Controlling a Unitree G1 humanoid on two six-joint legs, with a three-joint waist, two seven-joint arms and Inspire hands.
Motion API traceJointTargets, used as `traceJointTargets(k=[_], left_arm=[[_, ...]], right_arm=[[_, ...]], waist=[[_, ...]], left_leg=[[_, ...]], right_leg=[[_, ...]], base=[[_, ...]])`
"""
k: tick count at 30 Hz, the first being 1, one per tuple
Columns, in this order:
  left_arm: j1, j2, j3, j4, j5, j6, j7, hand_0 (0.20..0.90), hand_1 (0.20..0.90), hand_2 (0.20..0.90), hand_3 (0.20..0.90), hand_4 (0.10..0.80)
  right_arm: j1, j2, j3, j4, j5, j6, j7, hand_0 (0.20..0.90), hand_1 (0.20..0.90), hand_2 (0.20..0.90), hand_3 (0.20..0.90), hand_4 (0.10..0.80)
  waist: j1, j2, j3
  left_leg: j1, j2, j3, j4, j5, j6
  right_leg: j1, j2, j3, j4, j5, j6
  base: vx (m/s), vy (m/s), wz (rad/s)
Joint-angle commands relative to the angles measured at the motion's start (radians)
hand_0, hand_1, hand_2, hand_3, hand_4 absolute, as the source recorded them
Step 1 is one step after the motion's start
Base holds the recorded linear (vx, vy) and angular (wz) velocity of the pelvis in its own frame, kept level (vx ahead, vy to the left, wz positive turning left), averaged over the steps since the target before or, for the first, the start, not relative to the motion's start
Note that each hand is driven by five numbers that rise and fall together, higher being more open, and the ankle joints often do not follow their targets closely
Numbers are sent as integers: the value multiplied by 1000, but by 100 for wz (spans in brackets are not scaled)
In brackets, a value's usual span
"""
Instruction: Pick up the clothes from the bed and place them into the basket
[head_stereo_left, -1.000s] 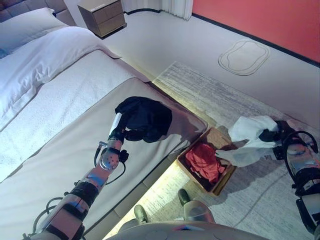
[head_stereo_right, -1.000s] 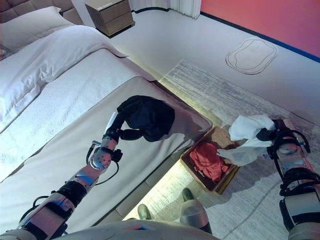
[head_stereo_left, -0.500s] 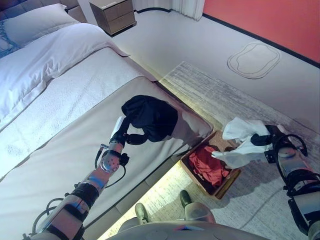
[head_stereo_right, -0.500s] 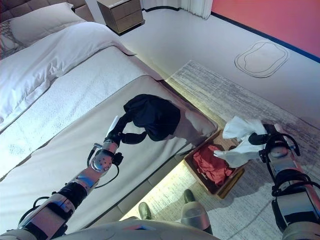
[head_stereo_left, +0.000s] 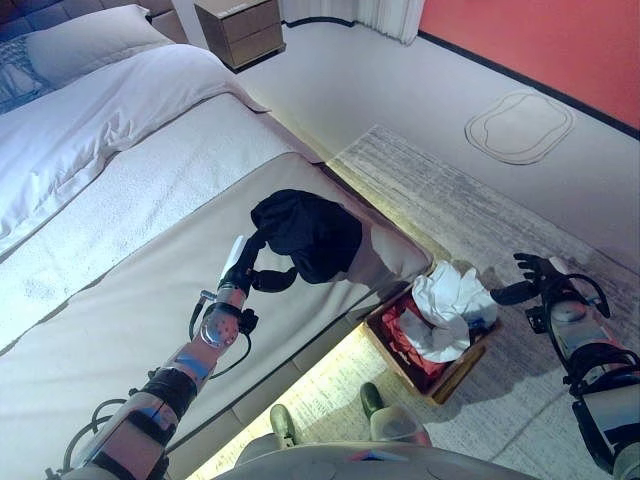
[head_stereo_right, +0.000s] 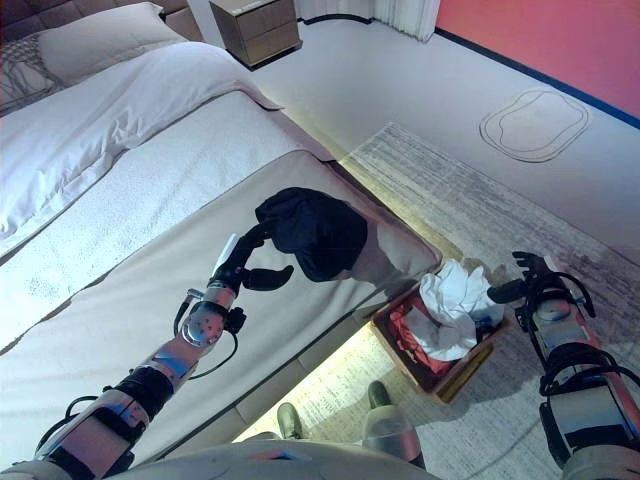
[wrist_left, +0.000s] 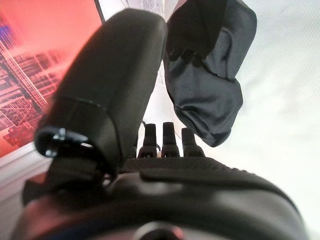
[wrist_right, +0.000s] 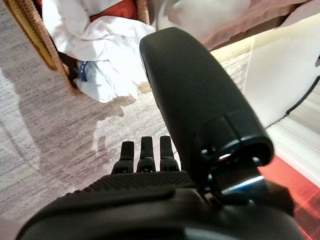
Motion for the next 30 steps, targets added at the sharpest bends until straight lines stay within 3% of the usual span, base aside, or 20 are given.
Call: traceJointTargets(k=[1,10,20,24,30], left_arm=[[-53,18,24,-3,3,-70,41,900,900,900,900,800],[-22,27,43,-32,-7,-88,87,900,900,900,900,800],[22,51,61,-131,-29,-130,34,900,900,900,900,800],[-5,71,54,-164,-60,-172,31,900,900,900,900,800],[-15,102,45,-269,-73,-196,50,900,900,900,900,800]], right_arm=[[-64,-49,1,44,6,-37,-50,900,900,900,900,800],[-253,-62,111,-126,-76,-6,-176,900,900,900,900,800],[-422,-65,199,-113,-59,-3,-109,900,900,900,900,800],[-588,-82,281,-12,-52,-15,-76,900,900,900,900,800],[-692,-79,347,67,-33,-20,-65,900,900,900,900,800]], waist=[[50,-33,-78],[122,-46,-67],[227,-44,-34],[282,-24,43],[344,17,182]], left_leg=[[47,-16,-40,25,-158,6],[24,-23,-114,54,-155,-1],[-45,-33,-209,99,-139,-11],[-160,-61,-257,200,-148,-12],[-326,-102,-305,411,-186,-1]], right_leg=[[-53,6,-24,54,-35,7],[-35,-2,-93,84,-71,-15],[-44,-18,-218,176,-144,-52],[-127,-43,-280,271,-190,-79],[-252,-88,-334,509,-269,-115]], base=[[44,-12,17],[40,9,17],[67,16,31],[-119,25,43],[-105,9,39]])
